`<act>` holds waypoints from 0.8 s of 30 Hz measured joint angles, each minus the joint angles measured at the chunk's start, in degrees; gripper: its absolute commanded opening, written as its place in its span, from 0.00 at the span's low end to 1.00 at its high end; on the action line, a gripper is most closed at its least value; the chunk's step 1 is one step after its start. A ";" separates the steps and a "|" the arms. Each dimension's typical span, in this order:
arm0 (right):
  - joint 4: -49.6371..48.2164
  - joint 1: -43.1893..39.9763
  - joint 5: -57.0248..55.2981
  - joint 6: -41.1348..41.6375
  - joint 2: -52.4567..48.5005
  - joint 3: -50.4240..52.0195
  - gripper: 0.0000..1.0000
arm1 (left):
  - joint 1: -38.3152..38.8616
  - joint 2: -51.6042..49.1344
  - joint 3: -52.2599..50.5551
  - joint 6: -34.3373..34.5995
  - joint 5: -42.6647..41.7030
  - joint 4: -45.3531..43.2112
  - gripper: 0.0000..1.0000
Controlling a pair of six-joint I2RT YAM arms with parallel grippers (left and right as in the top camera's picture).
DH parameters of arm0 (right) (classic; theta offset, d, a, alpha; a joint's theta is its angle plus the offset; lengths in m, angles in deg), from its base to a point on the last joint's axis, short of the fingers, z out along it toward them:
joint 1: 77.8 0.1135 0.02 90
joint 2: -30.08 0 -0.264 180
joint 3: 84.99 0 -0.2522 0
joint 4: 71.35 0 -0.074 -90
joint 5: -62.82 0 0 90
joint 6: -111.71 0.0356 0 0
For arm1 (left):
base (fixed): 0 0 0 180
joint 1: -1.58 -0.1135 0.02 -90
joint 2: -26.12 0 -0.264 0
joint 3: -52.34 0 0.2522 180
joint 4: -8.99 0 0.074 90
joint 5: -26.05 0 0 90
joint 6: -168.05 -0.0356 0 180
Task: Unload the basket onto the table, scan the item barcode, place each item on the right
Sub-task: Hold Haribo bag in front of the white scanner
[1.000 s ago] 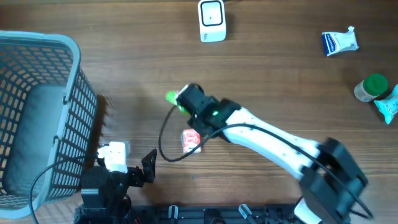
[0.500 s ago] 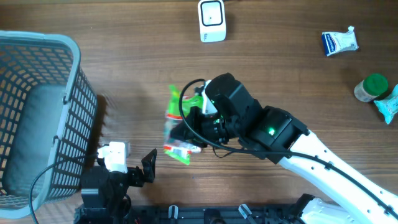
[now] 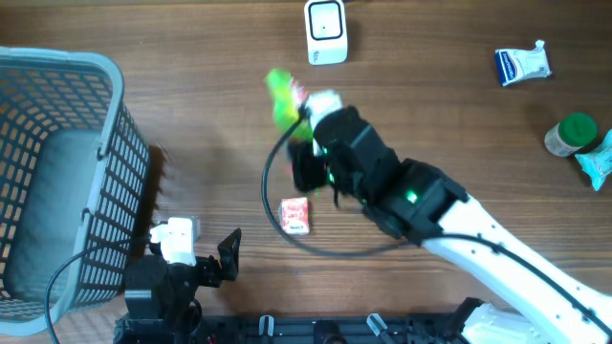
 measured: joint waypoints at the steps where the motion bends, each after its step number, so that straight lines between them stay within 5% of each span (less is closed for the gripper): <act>1: -4.92 -1.25 -6.86 -4.55 -2.69 -0.07 0.04 | 0.00 0.00 0.00 0.00 0.00 0.04 1.00; 4: -18.47 -6.16 -12.85 -10.67 -10.67 0.02 0.04 | 0.00 -0.07 0.00 0.00 0.02 -0.02 1.00; 10: -35.69 -20.11 -6.27 -13.40 -25.09 -7.91 0.04 | 0.00 0.00 0.00 0.00 0.02 -0.02 1.00; 18: -34.05 -20.48 -12.96 -25.92 -61.31 -44.39 0.05 | 0.00 0.00 0.00 0.00 0.00 0.02 1.00; 24: -48.89 -20.28 -26.71 -44.02 -67.73 -47.17 0.05 | 0.00 0.00 0.00 0.00 0.00 0.02 1.00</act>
